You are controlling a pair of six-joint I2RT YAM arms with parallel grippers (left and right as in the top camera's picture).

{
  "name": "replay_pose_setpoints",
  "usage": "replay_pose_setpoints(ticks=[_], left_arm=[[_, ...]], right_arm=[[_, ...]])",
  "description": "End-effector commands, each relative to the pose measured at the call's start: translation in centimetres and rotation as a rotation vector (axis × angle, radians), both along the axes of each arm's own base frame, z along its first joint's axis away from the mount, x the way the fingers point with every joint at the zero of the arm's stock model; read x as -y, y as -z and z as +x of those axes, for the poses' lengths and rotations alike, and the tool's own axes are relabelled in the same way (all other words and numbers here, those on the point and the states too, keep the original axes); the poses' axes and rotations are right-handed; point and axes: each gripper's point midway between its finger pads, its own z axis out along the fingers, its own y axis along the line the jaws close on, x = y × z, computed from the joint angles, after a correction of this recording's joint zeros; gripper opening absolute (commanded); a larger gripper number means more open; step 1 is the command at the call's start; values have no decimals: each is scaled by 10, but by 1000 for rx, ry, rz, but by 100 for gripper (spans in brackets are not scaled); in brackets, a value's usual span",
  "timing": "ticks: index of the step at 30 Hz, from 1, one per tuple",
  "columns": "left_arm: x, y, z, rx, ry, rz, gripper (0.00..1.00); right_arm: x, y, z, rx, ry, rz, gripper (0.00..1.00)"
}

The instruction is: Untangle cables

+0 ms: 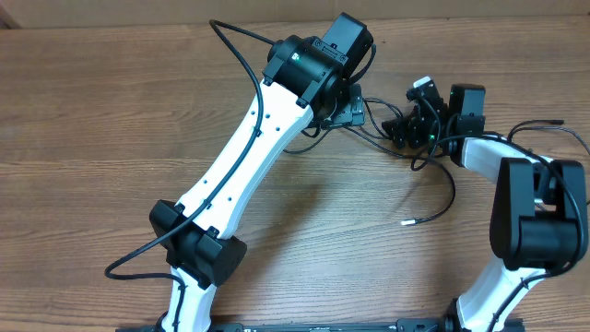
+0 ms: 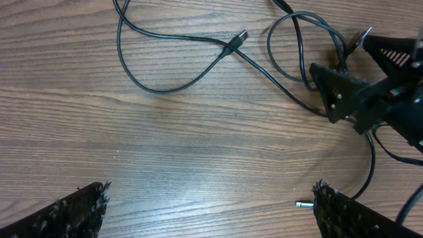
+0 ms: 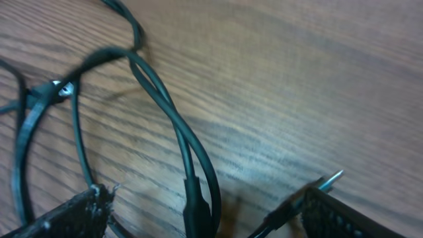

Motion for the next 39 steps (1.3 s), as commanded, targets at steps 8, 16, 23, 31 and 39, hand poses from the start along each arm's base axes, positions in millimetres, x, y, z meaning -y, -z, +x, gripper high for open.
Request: replay_pose_setpoints(ticks=[8,16,23,31,39], left_arm=[[3,4,1,-5,7,4,100],[3,4,0,-5,7,4,100],[3,4,1,-5,7,4,100],[3,4,0,-5,7,4,100],[3,4,0,-5,7,4,100]], right_arm=[[-6,33,-11,-94,-1,35,33],[-3,15,-5,-116,104,121,4],[-12,-61,-5,5,63,168,4],[-14,-166,-32,162,48,164,4],[-17,-240,-85,260,36,154,4]])
